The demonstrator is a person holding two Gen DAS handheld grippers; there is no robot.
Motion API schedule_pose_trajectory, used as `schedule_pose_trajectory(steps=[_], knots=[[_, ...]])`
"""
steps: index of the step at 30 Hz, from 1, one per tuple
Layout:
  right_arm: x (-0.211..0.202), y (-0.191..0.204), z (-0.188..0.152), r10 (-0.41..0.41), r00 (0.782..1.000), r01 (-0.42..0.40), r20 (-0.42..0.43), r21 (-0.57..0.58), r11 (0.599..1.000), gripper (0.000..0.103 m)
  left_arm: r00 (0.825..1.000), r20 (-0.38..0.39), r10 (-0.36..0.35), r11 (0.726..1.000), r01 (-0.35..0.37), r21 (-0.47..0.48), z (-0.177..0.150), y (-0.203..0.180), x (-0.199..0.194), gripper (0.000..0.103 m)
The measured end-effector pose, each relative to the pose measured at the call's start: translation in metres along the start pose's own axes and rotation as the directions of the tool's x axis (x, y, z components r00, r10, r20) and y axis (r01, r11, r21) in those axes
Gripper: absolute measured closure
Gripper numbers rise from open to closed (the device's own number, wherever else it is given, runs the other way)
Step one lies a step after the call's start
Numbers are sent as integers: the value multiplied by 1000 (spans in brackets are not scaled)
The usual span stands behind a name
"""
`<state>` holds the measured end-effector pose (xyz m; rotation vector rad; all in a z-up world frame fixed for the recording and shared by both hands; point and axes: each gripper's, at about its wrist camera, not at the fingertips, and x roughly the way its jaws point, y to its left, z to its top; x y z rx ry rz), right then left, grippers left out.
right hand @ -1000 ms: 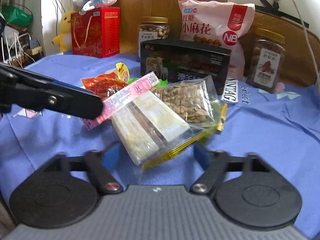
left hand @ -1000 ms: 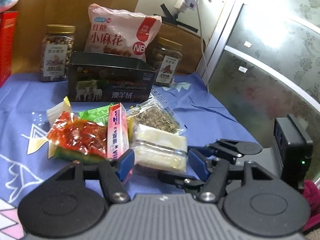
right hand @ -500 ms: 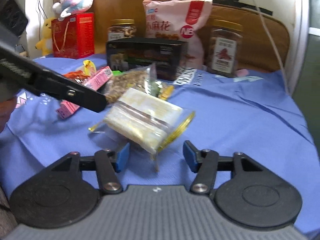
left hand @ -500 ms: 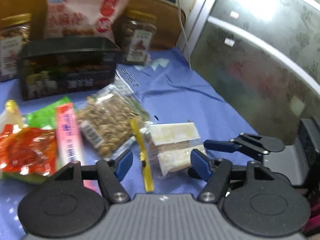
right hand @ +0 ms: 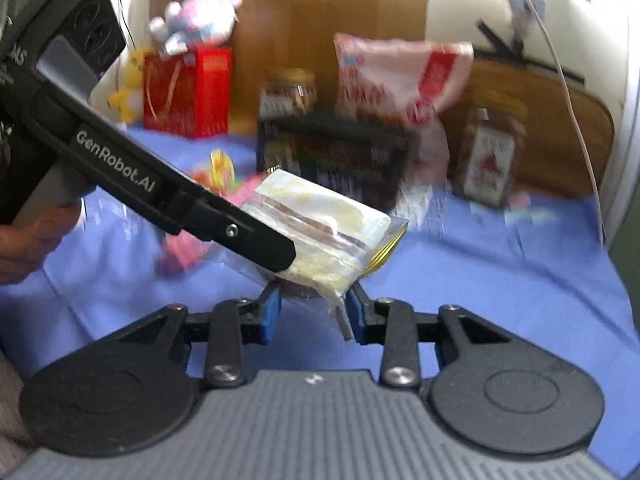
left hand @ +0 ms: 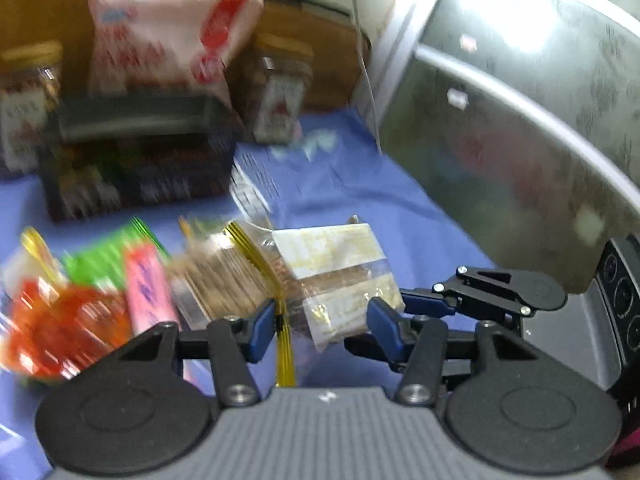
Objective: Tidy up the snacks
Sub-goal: 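Carry the white bag into the dark tin box and open the left gripper, then move the left gripper to the pink candy stick and grasp it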
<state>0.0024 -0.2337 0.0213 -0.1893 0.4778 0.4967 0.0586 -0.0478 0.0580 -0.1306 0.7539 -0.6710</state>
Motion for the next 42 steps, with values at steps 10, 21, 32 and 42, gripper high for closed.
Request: schedule_pose_trajectory(steps=[10, 21, 32, 42], knots=[[85, -25, 98, 50, 991, -51, 121, 5, 999, 65, 977, 153, 150, 986, -135, -102, 102, 70, -3, 52], [173, -43, 121, -6, 999, 5, 51, 15, 1000, 56, 965, 86, 246, 951, -224, -212, 125, 140, 55, 52], [94, -39, 75, 189, 981, -192, 35, 201, 961, 56, 980, 164, 113, 974, -77, -212, 50, 119, -35, 52], [87, 75, 32, 182, 974, -189, -133, -38, 981, 57, 989, 121, 91, 964, -57, -259, 6, 114, -46, 50]])
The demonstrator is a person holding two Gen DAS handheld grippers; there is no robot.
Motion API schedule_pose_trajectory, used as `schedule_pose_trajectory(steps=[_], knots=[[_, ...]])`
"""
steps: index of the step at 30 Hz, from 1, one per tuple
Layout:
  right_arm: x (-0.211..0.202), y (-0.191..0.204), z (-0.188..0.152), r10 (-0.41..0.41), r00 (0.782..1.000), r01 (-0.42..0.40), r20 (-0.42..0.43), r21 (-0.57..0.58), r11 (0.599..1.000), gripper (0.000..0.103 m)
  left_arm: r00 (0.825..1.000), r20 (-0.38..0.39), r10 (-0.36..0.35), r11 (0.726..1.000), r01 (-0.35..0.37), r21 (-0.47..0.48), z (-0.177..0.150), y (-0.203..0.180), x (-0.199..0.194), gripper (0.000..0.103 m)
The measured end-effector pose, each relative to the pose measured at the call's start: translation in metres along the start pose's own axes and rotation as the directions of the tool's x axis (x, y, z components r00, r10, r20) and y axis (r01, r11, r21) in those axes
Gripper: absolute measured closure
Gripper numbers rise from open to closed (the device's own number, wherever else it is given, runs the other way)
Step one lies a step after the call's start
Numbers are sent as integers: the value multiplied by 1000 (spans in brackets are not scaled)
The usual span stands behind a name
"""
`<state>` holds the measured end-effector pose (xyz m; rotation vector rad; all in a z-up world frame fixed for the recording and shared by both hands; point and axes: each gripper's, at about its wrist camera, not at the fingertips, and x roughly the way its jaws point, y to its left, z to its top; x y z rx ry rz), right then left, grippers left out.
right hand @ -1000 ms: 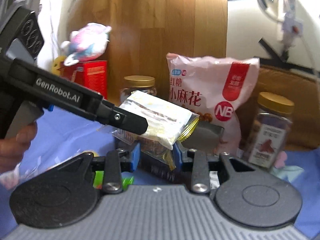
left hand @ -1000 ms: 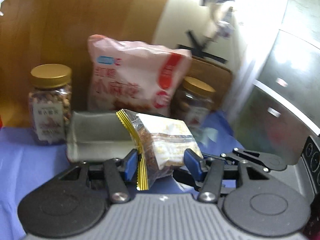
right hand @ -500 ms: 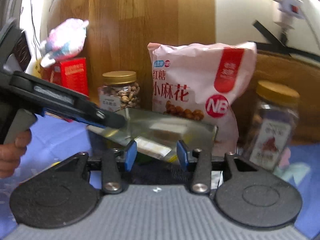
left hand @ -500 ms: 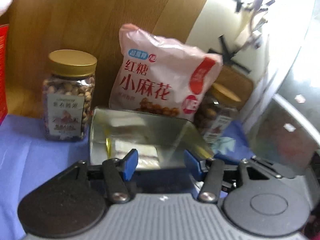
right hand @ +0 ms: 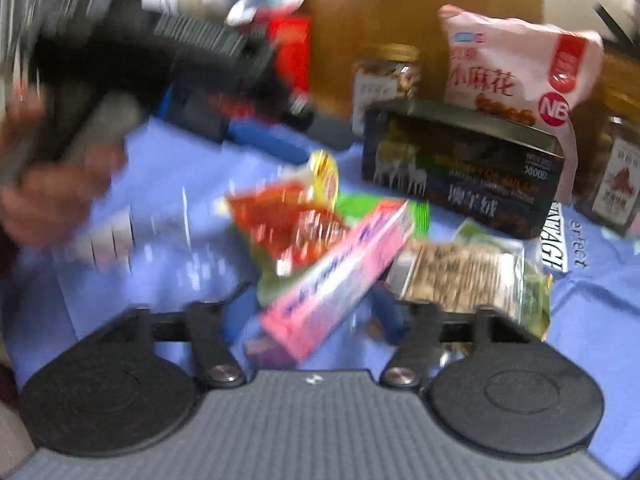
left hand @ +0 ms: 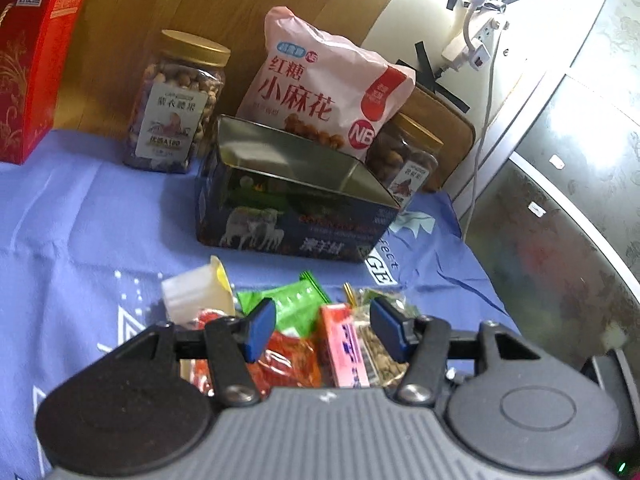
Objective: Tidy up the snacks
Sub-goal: 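Move the left gripper to the pink candy stick and grasp it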
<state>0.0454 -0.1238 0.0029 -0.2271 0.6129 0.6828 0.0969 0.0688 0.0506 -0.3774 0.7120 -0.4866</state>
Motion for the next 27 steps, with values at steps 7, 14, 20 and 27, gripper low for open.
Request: schedule_pose_trajectory(steps=[7, 14, 20, 27], knots=[[-52, -30, -29, -143, 990, 142, -19, -38, 989, 74, 999, -23, -28, 999, 29, 45, -5, -13, 11, 45], [-100, -73, -52, -274, 961, 263, 35, 184, 947, 65, 994, -82, -71, 995, 76, 69, -14, -30, 29, 45], [-91, -54, -57, -227, 973, 222, 37, 105, 969, 50, 985, -133, -109, 988, 122, 94, -35, -44, 14, 37], [-99, -51, -65, -163, 986, 155, 42, 152, 976, 34, 970, -186, -156, 984, 168, 53, -67, -49, -6, 33]])
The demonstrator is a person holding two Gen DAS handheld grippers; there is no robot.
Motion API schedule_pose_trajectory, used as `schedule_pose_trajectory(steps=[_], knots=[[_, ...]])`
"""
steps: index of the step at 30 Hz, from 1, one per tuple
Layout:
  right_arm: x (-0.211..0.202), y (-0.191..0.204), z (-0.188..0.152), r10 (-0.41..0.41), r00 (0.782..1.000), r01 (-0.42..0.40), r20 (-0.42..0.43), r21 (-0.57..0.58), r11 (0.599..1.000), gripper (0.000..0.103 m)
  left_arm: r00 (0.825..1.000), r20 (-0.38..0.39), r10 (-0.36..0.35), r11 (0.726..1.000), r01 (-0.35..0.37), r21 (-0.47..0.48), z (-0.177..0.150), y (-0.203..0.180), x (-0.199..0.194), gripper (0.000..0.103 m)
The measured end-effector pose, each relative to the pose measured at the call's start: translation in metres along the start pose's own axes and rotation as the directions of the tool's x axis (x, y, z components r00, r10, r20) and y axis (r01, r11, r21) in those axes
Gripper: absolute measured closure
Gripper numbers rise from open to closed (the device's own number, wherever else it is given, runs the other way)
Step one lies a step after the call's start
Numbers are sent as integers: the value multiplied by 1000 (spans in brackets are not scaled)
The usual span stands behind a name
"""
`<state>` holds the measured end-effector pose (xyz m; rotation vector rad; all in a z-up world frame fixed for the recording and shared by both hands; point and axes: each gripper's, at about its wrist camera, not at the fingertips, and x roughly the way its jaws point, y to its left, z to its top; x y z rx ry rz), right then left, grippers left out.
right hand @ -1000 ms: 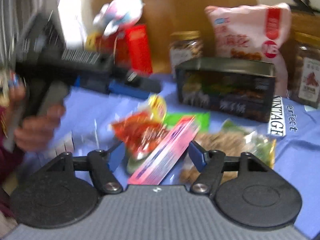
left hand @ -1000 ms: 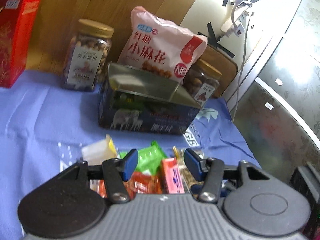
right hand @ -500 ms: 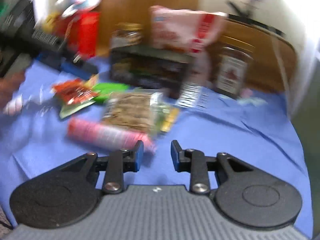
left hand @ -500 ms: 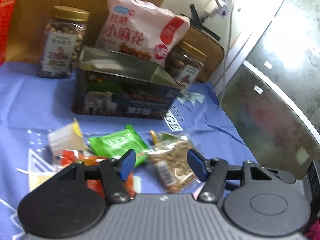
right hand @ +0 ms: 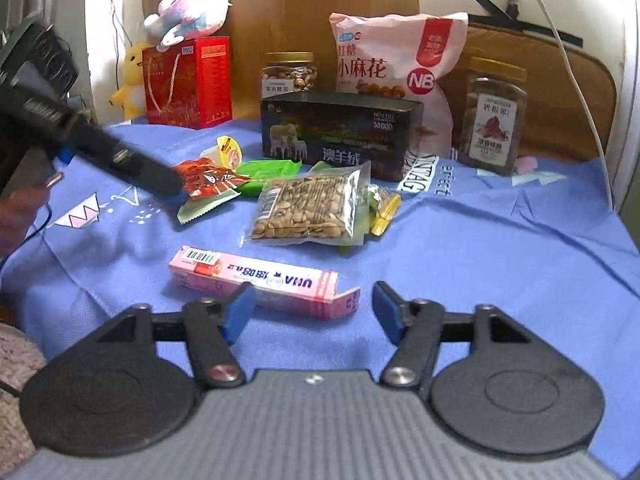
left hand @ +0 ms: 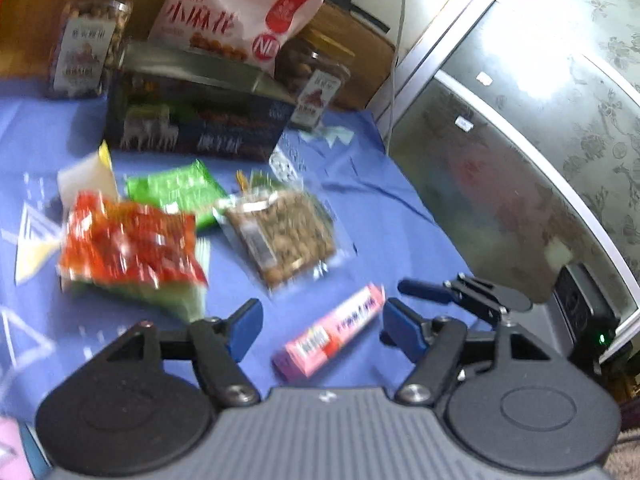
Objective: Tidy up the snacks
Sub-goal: 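Move the left gripper to the pink candy stick and grasp it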
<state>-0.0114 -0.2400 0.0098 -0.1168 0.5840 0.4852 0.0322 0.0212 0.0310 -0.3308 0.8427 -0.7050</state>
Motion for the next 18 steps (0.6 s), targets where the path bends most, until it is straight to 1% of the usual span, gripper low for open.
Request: schedule_pose_trajectory(steps=[3, 5, 6, 7, 8, 9, 11, 12, 13, 14, 16, 18], knots=[[3, -4, -2, 5, 1000, -5, -13, 33, 999, 34, 1000, -28, 1, 999, -2, -37, -7, 1, 6, 33], [5, -3, -2, 31, 999, -30, -18, 40, 999, 36, 999, -45, 7, 998, -9, -58, -10, 3, 12, 34], [6, -3, -2, 45, 999, -44, -22, 36, 998, 36, 998, -56, 9, 997, -13, -71, -10, 4, 16, 38], [9, -2, -2, 57, 998, -56, -26, 32, 998, 39, 997, -75, 8, 996, -15, -90, -11, 7, 22, 41], [13, -1, -2, 71, 997, -71, -31, 26, 997, 45, 995, -101, 7, 993, -18, -114, -13, 10, 30, 49], [17, 3, -2, 72, 997, -71, -41, 20, 997, 47, 997, -79, 17, 994, -25, -106, -14, 8, 30, 49], [20, 10, -1, 16, 999, -18, -37, -48, 999, 56, 996, -81, 46, 996, -52, -77, -14, 3, 29, 52], [20, 11, -1, 2, 999, -4, -38, -70, 998, 59, 996, -78, 54, 995, -60, -74, -15, 3, 28, 52], [19, 11, 0, -1, 999, -1, -40, -67, 998, 64, 996, -74, 58, 995, -64, -77, -16, 4, 27, 52], [17, 9, 1, 5, 999, -7, -40, -54, 999, 67, 996, -70, 60, 995, -66, -81, -15, 5, 25, 52], [13, 8, 2, 20, 999, -22, -35, -39, 999, 69, 996, -52, 67, 994, -72, -84, -14, 7, 19, 52], [9, 12, 4, 21, 1000, -21, -17, -51, 998, 69, 997, -31, 70, 995, -72, -74, -10, 6, 12, 52]])
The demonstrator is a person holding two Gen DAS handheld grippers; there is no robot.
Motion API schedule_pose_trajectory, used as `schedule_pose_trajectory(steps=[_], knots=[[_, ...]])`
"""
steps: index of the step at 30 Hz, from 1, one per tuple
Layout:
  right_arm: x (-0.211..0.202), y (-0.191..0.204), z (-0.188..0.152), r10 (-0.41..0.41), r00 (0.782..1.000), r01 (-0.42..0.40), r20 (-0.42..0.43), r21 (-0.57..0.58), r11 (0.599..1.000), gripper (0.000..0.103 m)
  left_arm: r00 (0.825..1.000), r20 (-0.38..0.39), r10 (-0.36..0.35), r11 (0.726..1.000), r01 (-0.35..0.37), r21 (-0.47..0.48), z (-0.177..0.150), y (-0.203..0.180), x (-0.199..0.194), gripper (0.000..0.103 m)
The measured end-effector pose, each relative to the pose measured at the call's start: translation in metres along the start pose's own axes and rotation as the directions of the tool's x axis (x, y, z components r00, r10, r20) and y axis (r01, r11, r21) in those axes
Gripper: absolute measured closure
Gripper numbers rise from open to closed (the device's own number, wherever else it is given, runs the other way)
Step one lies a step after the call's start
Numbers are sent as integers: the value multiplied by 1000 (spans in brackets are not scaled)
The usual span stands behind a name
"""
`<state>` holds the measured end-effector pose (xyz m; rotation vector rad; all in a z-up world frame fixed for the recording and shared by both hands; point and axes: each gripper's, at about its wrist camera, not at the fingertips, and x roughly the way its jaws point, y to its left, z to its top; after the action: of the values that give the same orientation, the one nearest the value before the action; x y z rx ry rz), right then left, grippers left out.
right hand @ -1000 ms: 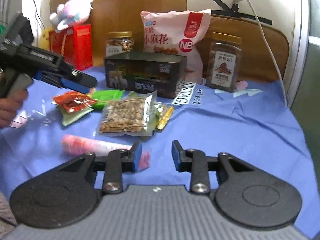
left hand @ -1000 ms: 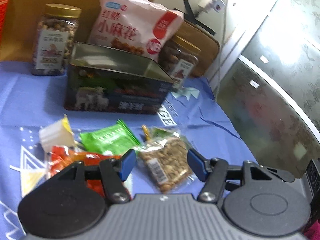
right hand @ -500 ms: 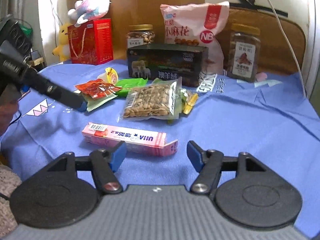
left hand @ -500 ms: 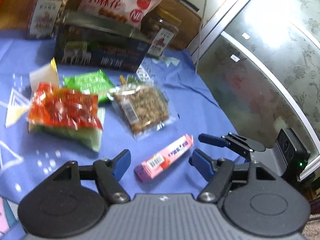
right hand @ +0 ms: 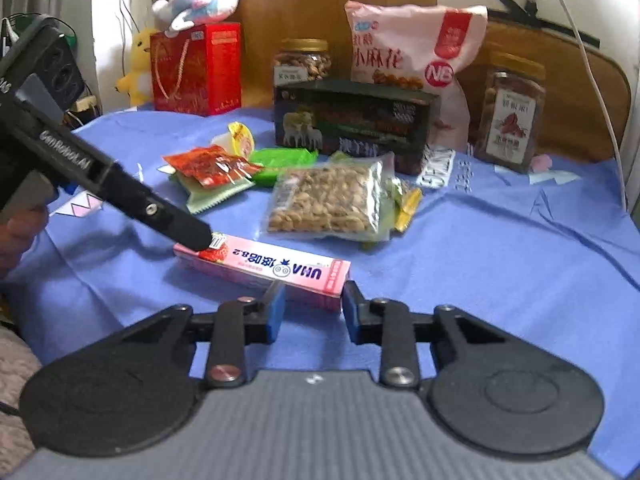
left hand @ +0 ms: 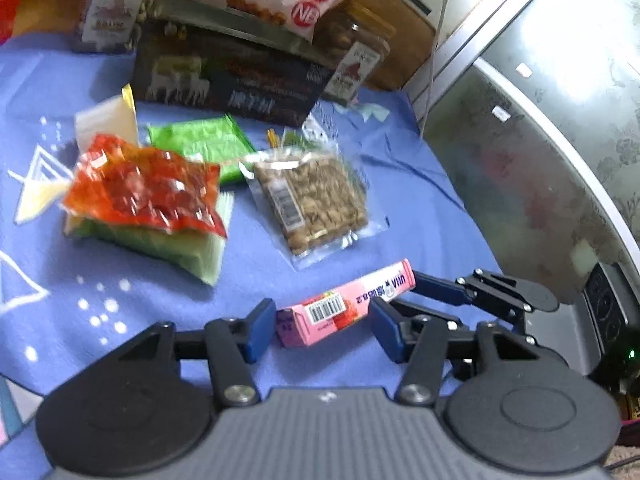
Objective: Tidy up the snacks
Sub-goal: 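Move the left gripper to the pink candy stick and grasp it, then lower the pink candy stick into the tin box and release it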
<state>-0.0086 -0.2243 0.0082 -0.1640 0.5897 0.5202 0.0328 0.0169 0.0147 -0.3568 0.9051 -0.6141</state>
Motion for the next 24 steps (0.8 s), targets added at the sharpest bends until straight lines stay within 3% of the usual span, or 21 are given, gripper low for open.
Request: schedule_pose_trajectory(steps=[7, 14, 19, 24], knots=[[4, -1, 43, -17, 992, 20, 124, -23, 1000, 69, 993, 109, 51, 995, -59, 80, 47, -8, -24, 52], [43, -20, 105, -59, 963, 77, 262, -60, 995, 69, 959, 254, 125, 977, -163, 135, 128, -5, -25, 52], [92, -50, 137, -53, 967, 52, 251, 11, 999, 69, 946, 271, 178, 974, -208, 88, 179, 18, 6, 52], [133, -65, 149, -81, 972, 78, 223, 19, 997, 67, 941, 250, 227, 968, -247, 50, 206, 42, 41, 52]])
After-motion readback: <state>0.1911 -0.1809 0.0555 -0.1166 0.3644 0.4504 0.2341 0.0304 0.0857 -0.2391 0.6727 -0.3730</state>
